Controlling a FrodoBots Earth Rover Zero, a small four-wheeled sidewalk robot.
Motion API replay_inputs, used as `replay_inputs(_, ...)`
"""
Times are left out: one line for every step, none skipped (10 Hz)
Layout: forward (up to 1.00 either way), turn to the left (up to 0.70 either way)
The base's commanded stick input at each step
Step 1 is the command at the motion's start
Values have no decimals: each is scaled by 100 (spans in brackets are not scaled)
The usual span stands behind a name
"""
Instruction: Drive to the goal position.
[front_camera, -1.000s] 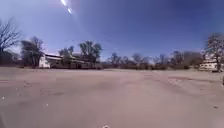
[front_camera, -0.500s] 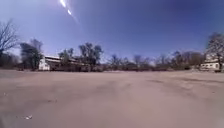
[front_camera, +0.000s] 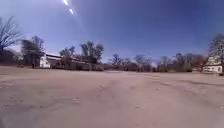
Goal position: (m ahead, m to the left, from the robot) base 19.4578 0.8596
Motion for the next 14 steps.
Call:
replay_inputs(100, 0)
replay_inputs(100, 0)
replay_inputs(100, 0)
replay_inputs(100, 0)
replay_inputs(100, 0)
replay_inputs(100, 0)
replay_inputs(100, 0)
replay_inputs(100, 0)
replay_inputs(100, 0)
replay_inputs(100, 0)
replay_inputs(100, 0)
replay_inputs(100, 0)
replay_inputs(100, 0)
replay_inputs(100, 0)
